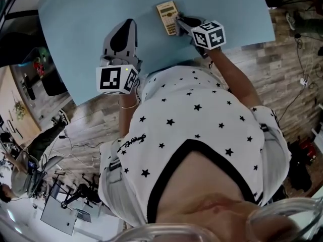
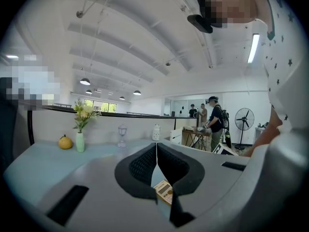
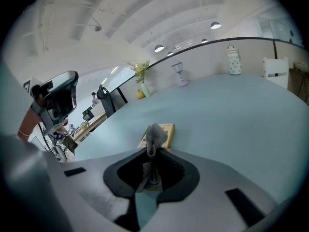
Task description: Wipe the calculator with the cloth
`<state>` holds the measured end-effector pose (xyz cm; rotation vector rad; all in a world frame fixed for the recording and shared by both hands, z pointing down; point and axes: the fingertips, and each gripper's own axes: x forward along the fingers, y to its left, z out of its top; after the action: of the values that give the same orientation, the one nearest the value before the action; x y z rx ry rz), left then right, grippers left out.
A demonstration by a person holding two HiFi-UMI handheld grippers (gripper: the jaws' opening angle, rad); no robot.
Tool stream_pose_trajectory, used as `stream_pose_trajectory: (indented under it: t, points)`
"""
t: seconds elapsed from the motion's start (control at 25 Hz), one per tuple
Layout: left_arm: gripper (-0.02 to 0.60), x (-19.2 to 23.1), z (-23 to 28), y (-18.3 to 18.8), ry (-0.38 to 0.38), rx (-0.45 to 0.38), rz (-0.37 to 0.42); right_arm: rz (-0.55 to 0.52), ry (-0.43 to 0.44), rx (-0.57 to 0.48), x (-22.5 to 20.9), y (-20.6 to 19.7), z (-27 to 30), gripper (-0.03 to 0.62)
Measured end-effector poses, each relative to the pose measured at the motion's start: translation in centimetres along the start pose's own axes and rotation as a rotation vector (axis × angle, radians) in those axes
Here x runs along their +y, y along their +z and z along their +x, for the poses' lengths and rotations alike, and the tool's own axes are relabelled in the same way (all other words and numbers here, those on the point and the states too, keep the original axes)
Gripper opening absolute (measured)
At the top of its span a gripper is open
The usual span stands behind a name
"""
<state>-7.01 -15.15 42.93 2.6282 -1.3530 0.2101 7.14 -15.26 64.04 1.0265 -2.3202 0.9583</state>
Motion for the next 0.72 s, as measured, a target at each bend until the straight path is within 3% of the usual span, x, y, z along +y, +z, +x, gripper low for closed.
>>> stream_pose_trajectory:
  t: [0.2,0.72]
  points:
    - [0.031,-0.4,0.3,0.0,-0.014,0.004,0.000,0.029,-0.042,-0.004,-1.7,-0.4,-1.2,0.049]
    - [0.031,-0.2,0.5,0.2,-0.005,0.007,0.006,0.024,-0.038,-0.031,-1.5,0.6,-1.5,0.049]
